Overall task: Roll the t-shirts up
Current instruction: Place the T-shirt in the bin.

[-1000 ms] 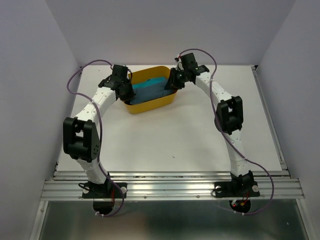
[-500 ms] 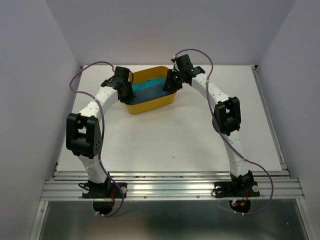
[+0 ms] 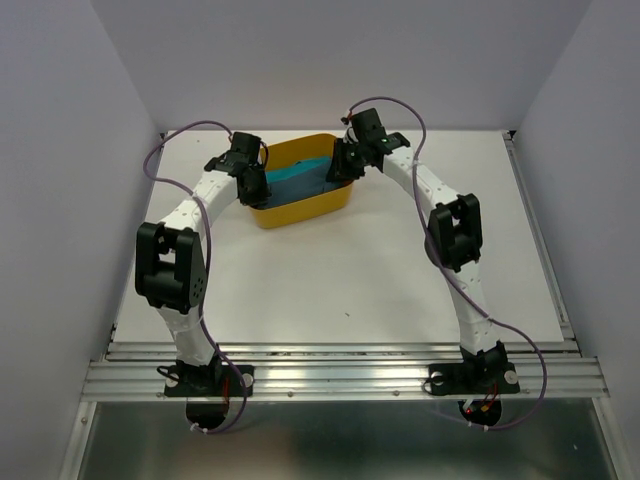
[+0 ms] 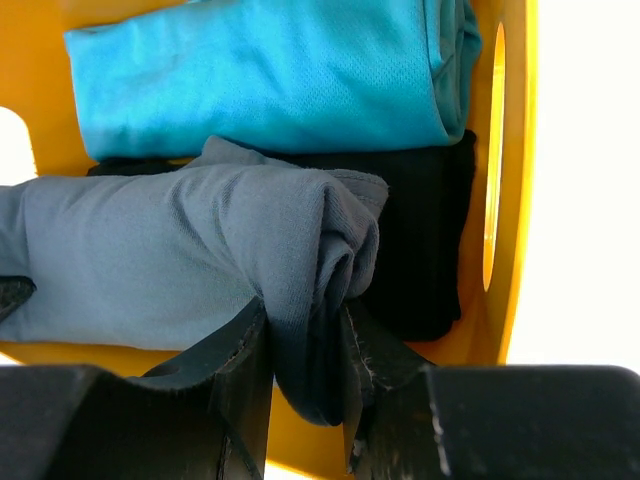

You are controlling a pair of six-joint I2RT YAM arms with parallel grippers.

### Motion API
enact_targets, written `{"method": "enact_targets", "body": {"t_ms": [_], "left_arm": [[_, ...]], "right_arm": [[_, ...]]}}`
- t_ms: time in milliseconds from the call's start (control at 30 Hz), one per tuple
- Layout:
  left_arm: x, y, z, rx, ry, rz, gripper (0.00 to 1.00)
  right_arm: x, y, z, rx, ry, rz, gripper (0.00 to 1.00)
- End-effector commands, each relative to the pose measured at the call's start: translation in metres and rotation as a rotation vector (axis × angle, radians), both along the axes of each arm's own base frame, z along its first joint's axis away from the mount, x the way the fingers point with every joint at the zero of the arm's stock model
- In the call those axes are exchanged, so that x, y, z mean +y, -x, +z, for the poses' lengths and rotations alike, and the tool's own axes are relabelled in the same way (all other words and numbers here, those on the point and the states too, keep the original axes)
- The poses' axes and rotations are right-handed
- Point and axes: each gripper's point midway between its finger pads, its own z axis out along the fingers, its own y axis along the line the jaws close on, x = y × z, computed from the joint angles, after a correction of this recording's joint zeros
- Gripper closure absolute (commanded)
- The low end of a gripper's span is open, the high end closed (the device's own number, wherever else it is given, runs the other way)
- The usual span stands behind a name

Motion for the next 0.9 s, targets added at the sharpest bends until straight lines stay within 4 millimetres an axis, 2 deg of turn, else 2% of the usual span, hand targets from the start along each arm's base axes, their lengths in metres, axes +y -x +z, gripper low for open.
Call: {"method": "enact_targets", "body": {"t_ms": [0, 167, 267, 367, 500, 633, 767, 867], "left_arm": [[0.009, 0.006, 0.043, -0.051, -0.039, -0.034, 1.00], [0.010, 0.006, 0.045, -0.044, -0.054, -0.058, 1.00], [0.008, 0.005, 0.043, -0.035, -0.050, -0.066, 1.00], [0.007, 0.005, 0.043, -0.033, -0.046, -0.073, 1.00], [0.007, 0.007, 0.039, -0.021, -0.053, -0.079, 1.00], [-0.004, 0.012, 0.025, 0.022, -0.009, -0.130, 1.00], [-0.004, 0.011, 0.009, 0.063, -0.014, -0.136, 1.00], [-0.004, 0.010, 0.005, 0.071, -0.022, -0.136, 1.00]], "right_arm": [[-0.015, -0.006, 0.054, -0.118, 0.016, -0.022, 0.99], [-0.015, -0.001, 0.065, -0.117, 0.011, -0.008, 0.99], [-0.021, 0.001, 0.064, -0.111, 0.038, -0.020, 0.99], [-0.022, 0.008, 0.058, -0.108, 0.091, -0.025, 0.99], [-0.027, 0.008, 0.048, -0.109, 0.152, -0.046, 0.99], [-0.025, 0.005, 0.038, -0.106, 0.184, -0.055, 0.99], [-0.023, 0.003, 0.026, -0.096, 0.214, -0.049, 0.99], [-0.019, 0.005, 0.020, -0.091, 0.226, -0.037, 0.99]]}}
